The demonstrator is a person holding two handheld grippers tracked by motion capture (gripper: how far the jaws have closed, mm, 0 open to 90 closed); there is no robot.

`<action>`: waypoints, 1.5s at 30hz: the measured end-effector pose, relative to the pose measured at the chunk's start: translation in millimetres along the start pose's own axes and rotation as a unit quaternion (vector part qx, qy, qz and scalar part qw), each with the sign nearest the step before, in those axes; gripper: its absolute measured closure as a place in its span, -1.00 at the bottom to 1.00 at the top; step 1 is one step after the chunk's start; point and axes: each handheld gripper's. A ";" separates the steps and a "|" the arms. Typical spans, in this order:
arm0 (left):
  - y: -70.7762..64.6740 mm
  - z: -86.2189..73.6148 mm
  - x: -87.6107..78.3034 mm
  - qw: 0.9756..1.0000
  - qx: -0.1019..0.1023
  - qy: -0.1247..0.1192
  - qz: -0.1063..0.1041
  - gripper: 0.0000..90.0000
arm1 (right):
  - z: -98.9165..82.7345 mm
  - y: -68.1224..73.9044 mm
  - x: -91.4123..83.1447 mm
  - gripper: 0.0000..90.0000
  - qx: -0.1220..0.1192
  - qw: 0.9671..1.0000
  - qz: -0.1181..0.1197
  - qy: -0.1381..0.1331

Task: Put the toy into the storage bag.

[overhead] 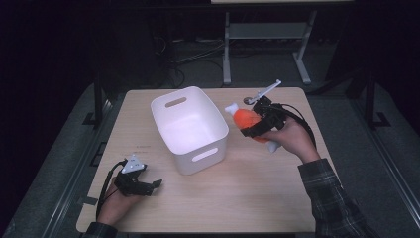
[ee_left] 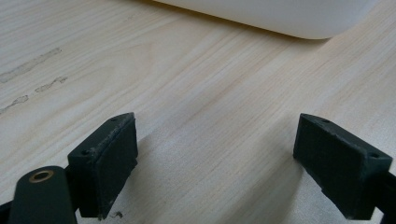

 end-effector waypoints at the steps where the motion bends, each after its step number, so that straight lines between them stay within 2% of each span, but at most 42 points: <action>1: 0.0 0.0 0.0 1.000 0.000 0.000 0.000 -0.71 | 2.8 -0.4 -0.2 -0.53 -0.001 1.000 -0.001 0.001; 15: 0.0 0.0 0.0 1.000 0.000 0.000 0.000 -0.71 | 38.0 -3.3 3.3 -0.53 -0.018 1.000 -0.005 0.003; 29: 0.0 0.0 0.1 1.000 0.000 0.000 0.000 -0.71 | 73.3 4.5 15.8 -0.53 -0.021 1.000 -0.003 0.007; 37: 0.0 0.1 -0.1 1.000 0.000 0.001 -0.001 -0.71 | 91.8 6.3 25.5 -0.53 -0.015 1.000 -0.003 0.014; 45: 0.1 0.1 -0.1 1.000 0.000 0.001 -0.001 -0.71 | 109.7 10.5 36.0 -0.53 -0.022 1.000 -0.002 0.016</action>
Point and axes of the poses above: each handheld gripper's, and its own axes: x roughly forward along the jaws, z roughly out of its top, y roughly to its left, and after that the axes turned 11 degrees about -x, right-handed
